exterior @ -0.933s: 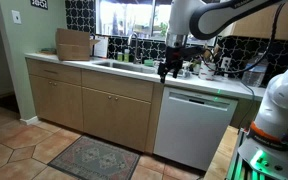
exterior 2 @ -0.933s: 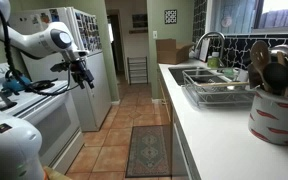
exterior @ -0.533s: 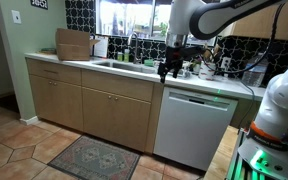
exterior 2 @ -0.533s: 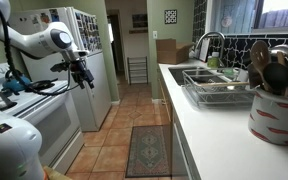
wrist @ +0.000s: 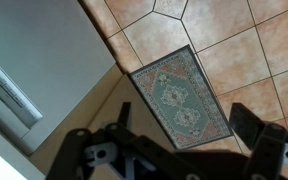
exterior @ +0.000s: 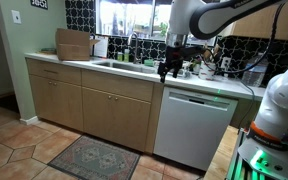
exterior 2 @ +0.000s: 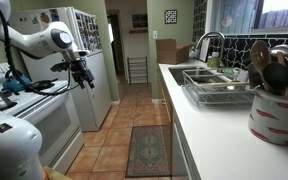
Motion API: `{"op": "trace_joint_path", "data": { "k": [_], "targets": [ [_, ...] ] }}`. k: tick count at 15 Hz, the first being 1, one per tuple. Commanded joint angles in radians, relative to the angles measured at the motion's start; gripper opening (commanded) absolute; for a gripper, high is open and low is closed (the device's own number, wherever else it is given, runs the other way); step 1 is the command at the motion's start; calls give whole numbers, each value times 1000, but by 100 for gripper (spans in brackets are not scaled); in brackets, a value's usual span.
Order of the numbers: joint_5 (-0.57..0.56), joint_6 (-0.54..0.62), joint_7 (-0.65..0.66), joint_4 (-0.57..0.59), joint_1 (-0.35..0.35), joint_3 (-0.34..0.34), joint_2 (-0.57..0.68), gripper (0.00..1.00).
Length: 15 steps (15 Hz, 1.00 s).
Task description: Press a button on the left of the dish washing machine controlling panel
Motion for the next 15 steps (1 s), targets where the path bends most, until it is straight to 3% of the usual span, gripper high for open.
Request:
{"op": "trace_joint_path", "data": {
  "k": [1,4,5,6,7,10,11,15],
  "targets": [
    [-96,85,134,9,-21,-19,54,100],
    [-300,188,298,14,-80,-5,138,100],
    [-390,232,372,14,-145,40,161,100],
    [-471,244,413,24,-158,38,202,100],
    [-559,256,479,25,-238,97,211,100],
    [-808,215,670,69,-285,90,321,100],
    [-877,196,726,84,-180,-32,361,100],
    [-1024,174,836,150,-103,-183,494,100]
  ]
}}
